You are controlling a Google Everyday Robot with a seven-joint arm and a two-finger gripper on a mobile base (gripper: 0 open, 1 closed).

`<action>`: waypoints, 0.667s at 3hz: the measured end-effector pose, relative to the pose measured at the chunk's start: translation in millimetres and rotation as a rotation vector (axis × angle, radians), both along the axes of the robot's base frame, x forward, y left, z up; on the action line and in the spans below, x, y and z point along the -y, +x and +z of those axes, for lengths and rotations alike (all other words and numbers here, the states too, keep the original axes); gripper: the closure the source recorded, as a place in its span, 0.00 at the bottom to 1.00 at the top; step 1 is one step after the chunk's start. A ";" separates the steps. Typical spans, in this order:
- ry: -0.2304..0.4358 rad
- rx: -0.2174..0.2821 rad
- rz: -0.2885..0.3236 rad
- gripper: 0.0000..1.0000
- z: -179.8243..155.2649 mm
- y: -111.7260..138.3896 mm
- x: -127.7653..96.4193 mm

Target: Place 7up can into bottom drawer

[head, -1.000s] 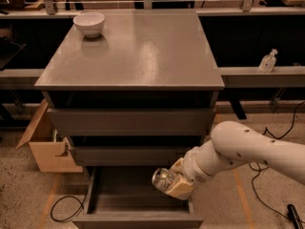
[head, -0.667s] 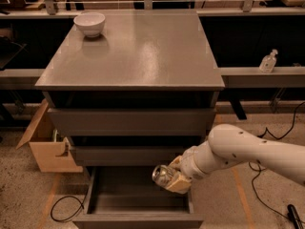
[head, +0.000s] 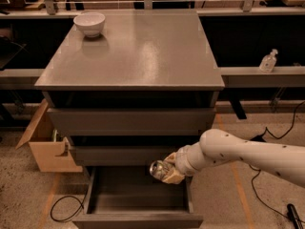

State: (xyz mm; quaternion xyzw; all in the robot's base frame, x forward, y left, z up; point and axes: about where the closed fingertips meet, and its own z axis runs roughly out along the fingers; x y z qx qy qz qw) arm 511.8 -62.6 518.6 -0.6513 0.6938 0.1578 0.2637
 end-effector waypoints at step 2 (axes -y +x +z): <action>-0.008 -0.001 0.002 1.00 -51.6 22.4 -1.6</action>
Offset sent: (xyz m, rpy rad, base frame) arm 0.0199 0.0006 -0.0385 -0.0087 -0.0068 0.0022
